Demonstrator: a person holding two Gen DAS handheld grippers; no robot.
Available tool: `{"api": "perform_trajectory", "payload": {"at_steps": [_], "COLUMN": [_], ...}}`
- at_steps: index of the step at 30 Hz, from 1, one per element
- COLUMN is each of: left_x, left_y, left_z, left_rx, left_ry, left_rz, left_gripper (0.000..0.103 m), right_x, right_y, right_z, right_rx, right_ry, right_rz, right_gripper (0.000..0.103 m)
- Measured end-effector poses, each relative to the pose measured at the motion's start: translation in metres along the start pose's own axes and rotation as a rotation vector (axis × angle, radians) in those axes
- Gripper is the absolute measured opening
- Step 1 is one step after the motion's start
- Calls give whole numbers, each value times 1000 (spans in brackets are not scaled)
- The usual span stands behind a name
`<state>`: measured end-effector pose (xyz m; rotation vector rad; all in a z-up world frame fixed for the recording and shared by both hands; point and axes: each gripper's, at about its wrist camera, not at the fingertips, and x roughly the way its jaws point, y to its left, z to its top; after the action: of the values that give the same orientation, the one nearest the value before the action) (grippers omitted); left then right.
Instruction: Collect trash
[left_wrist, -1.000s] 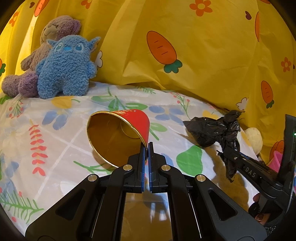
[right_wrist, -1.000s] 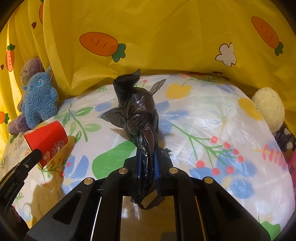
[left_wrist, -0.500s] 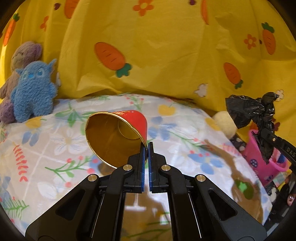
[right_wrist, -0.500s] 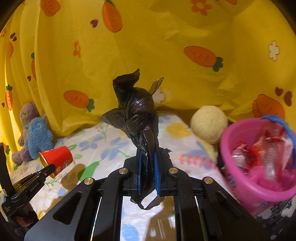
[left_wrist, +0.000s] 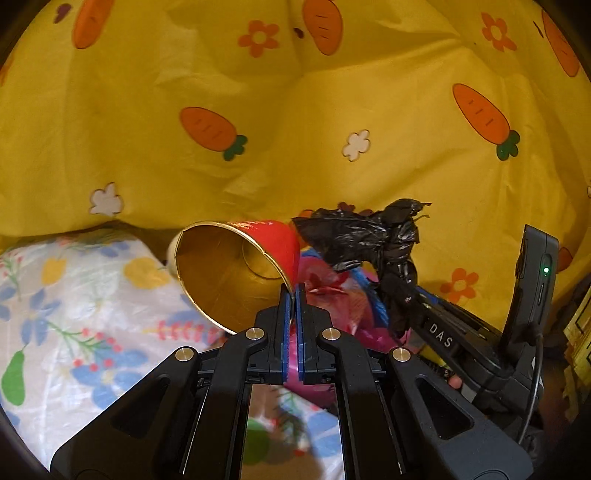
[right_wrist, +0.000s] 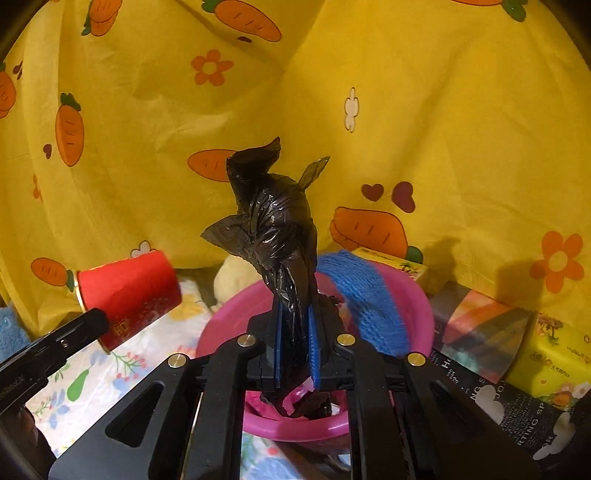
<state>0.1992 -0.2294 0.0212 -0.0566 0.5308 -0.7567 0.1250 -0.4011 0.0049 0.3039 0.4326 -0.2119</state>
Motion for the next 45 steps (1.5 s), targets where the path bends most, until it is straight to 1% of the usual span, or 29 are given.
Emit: {"api": "perform_trajectory", "payload": {"at_steps": [2, 4, 10, 13, 15, 16, 17, 18, 20, 21, 22, 23, 24, 26, 27, 28, 30, 31, 33, 34, 36, 38, 39, 42, 45], "left_x": [21, 41, 81, 94, 98, 97, 94, 87, 70, 60, 51, 43, 36, 20, 12, 5, -7, -12, -18, -21, -27, -33, -36, -43, -56], "left_y": [-10, -15, -11, -7, -1, 1, 3, 6, 10, 13, 15, 19, 23, 32, 37, 40, 45, 47, 49, 49, 49, 48, 47, 43, 39], "left_z": [-1, -4, -14, -23, -29, -31, -32, -33, -30, -29, -28, -26, -24, -23, -23, -23, -24, -26, -29, -31, -34, -39, -41, -47, -54], "left_rx": [16, 24, -33, -43, -58, -66, -71, -78, -88, -95, -104, -116, -134, -176, -193, -205, -229, -236, -241, -237, -224, -202, -193, -166, -137], "left_ry": [26, 58, 132, 191, 234, 237, 225, 203, 153, 129, 104, 89, 76, 41, 22, 7, -18, -23, -26, -26, -23, -22, -23, -12, -21], "left_rz": [-26, -35, -67, -55, -43, -36, -32, -22, -8, 11, 17, 14, 18, 46, 63, 81, 116, 132, 168, 187, 232, 274, 295, 347, 407], "left_gripper": [2, 2, 3, 3, 15, 26, 40, 49, 79, 85, 87, 89, 89, 93, 94, 96, 97, 97, 97, 97, 97, 97, 97, 97, 97], "right_x": [1, 0, 4, 6, 9, 11, 14, 16, 22, 24, 25, 25, 25, 22, 21, 18, 15, 14, 9, 7, 4, -2, -4, -13, -23], "right_y": [-9, -15, -19, -20, -20, -20, -19, -17, -16, -16, -16, -15, -15, -14, -14, -14, -15, -16, -17, -16, -15, -13, -12, -4, 4], "right_z": [0, 0, -2, -2, -2, -3, -4, -5, -8, -9, -11, -13, -15, -18, -20, -20, -22, -22, -24, -25, -28, -31, -32, -36, -41], "right_rx": [9, 15, 5, 4, -2, -6, -17, -26, -37, -38, -44, -48, -50, -53, -57, -56, -49, -43, -30, -30, -30, -32, -35, -61, -88], "right_ry": [5, 3, 4, 5, 18, 29, 44, 56, 90, 97, 104, 107, 116, 114, 108, 96, 84, 86, 79, 77, 79, 67, 61, 45, 22], "right_rz": [-11, -18, -28, -24, -19, -17, -13, -11, -6, -5, -7, -5, -3, 4, 1, -5, -3, -3, 4, 6, 8, 6, 3, -7, -8], "right_gripper": [13, 13, 13, 13, 13, 13, 13, 13, 13, 13, 13, 16, 23, 33, 49, 63, 65, 68, 74, 75, 75, 78, 81, 83, 86]}}
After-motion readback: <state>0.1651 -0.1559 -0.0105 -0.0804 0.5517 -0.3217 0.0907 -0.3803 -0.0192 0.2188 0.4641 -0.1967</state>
